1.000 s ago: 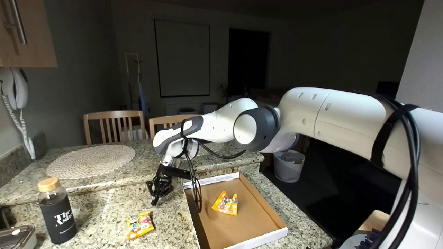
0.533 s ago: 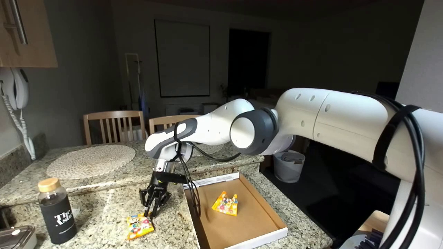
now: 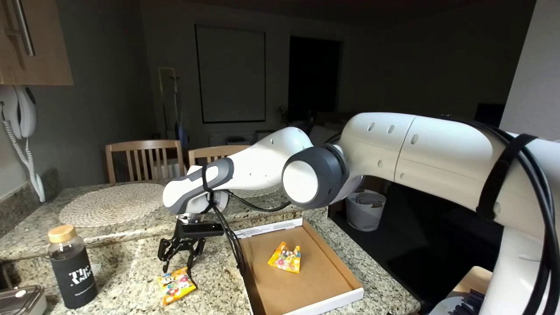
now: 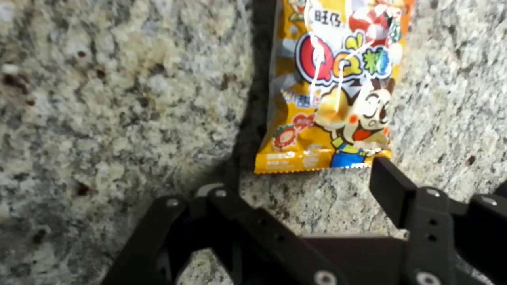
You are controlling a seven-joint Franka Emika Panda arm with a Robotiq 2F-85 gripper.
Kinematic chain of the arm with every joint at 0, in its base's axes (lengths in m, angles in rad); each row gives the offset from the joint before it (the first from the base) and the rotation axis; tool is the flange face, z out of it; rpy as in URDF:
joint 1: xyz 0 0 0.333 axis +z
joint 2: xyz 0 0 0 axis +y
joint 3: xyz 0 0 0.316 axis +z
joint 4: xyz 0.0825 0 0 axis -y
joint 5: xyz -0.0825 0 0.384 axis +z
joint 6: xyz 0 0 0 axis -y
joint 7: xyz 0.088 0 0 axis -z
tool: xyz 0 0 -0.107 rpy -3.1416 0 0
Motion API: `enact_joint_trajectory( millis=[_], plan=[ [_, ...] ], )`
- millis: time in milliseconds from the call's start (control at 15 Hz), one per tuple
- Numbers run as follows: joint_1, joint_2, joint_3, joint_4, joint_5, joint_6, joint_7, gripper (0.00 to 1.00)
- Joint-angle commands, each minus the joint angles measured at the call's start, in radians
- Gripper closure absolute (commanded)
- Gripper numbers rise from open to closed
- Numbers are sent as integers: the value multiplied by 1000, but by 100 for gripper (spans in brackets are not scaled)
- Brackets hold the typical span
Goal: Put the sachets in the box
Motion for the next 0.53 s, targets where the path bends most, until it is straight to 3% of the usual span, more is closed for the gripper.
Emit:
enact_joint_trajectory(
  millis=[0,467],
  plan=[
    [45,0,-61,2,-70,-20,105,0],
    [73,0,-67,9,-121,-147,128,0]
  ],
)
